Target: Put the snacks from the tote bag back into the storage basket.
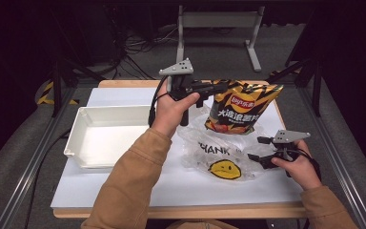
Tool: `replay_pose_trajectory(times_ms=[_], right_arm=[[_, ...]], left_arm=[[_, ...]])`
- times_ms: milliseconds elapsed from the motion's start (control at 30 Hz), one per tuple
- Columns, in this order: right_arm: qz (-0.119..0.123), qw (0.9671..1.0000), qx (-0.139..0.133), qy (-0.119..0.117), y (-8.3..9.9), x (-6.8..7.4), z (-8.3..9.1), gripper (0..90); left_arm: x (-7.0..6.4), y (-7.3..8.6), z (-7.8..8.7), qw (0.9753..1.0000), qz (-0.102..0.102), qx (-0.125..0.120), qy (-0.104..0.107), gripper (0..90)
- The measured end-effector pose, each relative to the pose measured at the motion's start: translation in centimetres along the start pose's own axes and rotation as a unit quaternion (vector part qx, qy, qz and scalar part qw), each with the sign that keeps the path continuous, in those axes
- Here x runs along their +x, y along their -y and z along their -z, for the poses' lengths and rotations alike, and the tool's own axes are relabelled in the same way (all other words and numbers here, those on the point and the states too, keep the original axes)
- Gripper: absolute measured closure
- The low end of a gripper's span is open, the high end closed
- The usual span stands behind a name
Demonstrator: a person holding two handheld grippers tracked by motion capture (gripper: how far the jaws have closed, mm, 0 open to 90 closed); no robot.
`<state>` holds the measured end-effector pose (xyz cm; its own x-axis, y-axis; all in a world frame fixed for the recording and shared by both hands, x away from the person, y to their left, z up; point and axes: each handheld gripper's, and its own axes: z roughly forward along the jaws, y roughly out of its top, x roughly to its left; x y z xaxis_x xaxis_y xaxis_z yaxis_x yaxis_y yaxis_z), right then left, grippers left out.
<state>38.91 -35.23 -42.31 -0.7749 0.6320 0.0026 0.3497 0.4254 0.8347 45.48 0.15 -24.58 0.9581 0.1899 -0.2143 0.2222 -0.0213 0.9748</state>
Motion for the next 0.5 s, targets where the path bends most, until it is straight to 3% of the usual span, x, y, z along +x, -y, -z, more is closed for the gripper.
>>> replay_pose_trajectory(times_ms=[500], right_arm=[[0.002,1.0000,0.000,-0.001,0.0,0.0,0.0,16.2]], left_arm=[[-1.0,-2.2,0.2,0.9998,-0.014,-0.010,0.005,88.7]])
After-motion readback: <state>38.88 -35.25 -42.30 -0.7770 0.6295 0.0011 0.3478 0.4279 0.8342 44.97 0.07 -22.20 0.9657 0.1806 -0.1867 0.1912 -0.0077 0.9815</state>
